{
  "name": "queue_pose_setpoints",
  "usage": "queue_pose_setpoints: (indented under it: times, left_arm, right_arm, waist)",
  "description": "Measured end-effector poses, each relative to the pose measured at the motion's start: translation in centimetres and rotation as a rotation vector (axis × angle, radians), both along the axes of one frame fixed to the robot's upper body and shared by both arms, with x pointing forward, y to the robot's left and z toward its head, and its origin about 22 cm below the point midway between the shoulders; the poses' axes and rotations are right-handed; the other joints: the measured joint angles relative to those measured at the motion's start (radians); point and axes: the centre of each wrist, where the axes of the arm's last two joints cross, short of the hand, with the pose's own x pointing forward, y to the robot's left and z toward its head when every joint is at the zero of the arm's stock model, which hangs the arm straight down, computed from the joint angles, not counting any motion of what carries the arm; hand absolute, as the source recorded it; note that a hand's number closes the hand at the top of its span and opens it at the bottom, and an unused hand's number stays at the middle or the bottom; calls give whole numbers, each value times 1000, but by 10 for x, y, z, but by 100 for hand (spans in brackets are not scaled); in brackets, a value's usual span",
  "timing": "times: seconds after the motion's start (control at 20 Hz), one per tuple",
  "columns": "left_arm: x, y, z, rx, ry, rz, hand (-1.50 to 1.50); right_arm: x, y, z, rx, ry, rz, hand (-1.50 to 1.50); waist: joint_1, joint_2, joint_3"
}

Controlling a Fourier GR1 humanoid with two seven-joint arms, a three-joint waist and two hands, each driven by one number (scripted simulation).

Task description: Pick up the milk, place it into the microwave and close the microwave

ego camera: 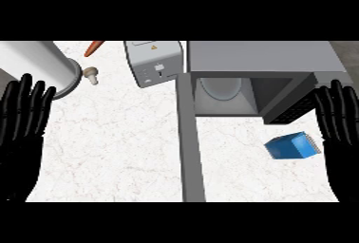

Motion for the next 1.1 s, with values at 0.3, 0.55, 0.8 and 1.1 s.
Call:
queue_pose_setpoints:
  times: [0.3,0.55,0.8,1.1]
  left_arm:
    - [2,1,-4,23,-27,-16,-150]
    - [2,-10,-23,-92,86,-41,-150]
    - [-8,-37,-40,-126,120,-53,-150]
    - [-24,-62,-56,-137,140,-63,-150]
  right_arm:
    - [-24,-41,1,22,-93,-35,-150]
    - [-50,-66,-14,99,-47,11,-150]
    - [-82,-84,-41,120,-21,13,-150]
    - [-105,-94,-71,113,24,-9,-150]
  waist:
    - [-6,-6,14]
    - [-10,-8,17]
    - [-7,-8,18]
    - [-1,-7,18]
